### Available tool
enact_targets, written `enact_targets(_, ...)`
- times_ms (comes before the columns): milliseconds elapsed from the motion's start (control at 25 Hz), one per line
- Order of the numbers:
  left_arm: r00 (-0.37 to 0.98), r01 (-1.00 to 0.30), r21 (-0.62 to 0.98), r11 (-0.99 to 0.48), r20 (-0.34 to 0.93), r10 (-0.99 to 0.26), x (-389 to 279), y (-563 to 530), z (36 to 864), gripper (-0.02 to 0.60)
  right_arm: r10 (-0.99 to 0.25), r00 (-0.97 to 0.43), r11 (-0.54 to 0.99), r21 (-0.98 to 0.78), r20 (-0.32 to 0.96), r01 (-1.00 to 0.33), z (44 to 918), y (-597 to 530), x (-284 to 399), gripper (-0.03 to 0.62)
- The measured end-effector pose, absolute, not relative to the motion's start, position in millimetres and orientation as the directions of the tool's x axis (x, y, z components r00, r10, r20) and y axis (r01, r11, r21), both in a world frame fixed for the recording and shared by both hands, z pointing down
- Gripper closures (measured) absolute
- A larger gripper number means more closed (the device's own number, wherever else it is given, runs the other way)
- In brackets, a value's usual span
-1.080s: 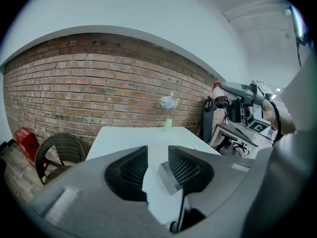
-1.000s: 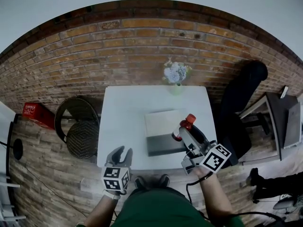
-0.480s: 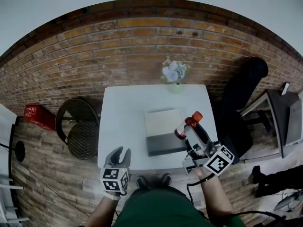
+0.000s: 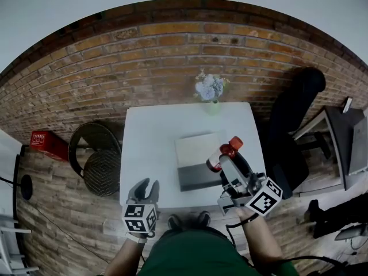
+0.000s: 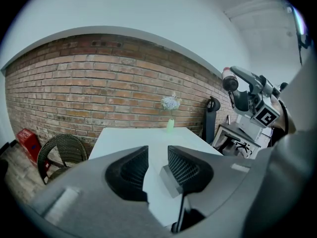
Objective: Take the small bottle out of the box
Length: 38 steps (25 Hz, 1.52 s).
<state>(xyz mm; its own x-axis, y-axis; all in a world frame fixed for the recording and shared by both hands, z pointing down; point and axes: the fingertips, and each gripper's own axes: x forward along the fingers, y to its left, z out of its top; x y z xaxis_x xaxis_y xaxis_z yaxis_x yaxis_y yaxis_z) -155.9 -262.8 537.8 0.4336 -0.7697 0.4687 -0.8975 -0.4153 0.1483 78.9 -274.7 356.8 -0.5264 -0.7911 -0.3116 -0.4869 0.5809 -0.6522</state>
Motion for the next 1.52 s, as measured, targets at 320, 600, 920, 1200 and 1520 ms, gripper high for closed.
enact_targets(320,0.433,-0.898,0.148,-0.414,0.466,-0.772,-154.7,-262.7,535.4,0.451,-0.778,-0.536,0.602,-0.637,-0.329,-0.482,349.3,-273.4,77.4,0.384)
enact_targets(600,0.432,-0.899,0.151,-0.412,0.463,-0.774,-155.0,-262.9,535.1,0.451,-0.774,-0.543,0.603,-0.642,-0.326,-0.473,351.5,-273.1,75.4,0.382)
enact_targets(920,0.428,-0.901,0.153,-0.406,0.463,-0.776,-156.6,-264.1,535.6,0.451,-0.775,-0.541,0.597,-0.659,-0.327,-0.457,354.5,-274.4,76.3,0.384)
enact_targets(1200,0.427,-0.901,0.152,-0.405,0.460,-0.778,-159.7,-265.6,534.8,0.453,-0.776,-0.540,0.598,-0.654,-0.326,-0.464,354.1,-274.7,74.2,0.384)
enact_targets(1520,0.424,-0.903,0.152,-0.402,0.460,-0.780,-158.6,-265.9,534.2,0.453,-0.776,-0.541,0.598,-0.653,-0.326,-0.465,352.9,-274.8,76.4,0.384)
